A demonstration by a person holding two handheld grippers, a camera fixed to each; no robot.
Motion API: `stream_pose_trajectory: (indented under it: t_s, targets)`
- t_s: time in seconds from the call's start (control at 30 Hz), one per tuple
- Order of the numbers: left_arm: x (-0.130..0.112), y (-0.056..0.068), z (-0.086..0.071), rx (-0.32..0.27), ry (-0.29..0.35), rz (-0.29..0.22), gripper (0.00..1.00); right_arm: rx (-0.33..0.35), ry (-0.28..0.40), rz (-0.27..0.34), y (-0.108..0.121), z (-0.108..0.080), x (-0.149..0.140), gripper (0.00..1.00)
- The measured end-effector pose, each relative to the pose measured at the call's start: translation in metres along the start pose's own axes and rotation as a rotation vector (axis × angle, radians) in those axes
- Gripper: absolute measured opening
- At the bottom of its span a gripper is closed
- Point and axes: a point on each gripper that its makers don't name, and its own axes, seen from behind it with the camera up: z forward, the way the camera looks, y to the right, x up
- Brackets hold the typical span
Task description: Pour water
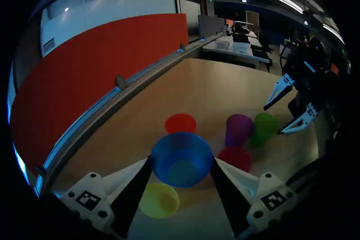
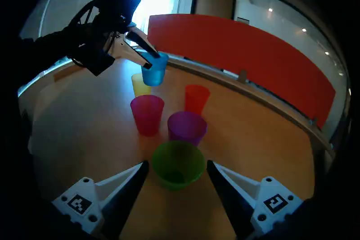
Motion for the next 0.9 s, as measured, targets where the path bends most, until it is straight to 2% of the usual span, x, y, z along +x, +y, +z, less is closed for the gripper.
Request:
stream_pose_trajectory:
  t_s: [0.37, 0.9]
  targets:
    - [0.018, 0.009, -0.018, -0.004, 0.044, -0.008, 0.87, 0.004, -0.008, 0.008, 0.000, 0.009, -0.005, 1.00]
    - [0.028, 0.034, -0.044, 0.003, 0.099, 0.001, 0.87, 0.010, -0.015, 0.016, 0.000, 0.022, -0.012, 1.00]
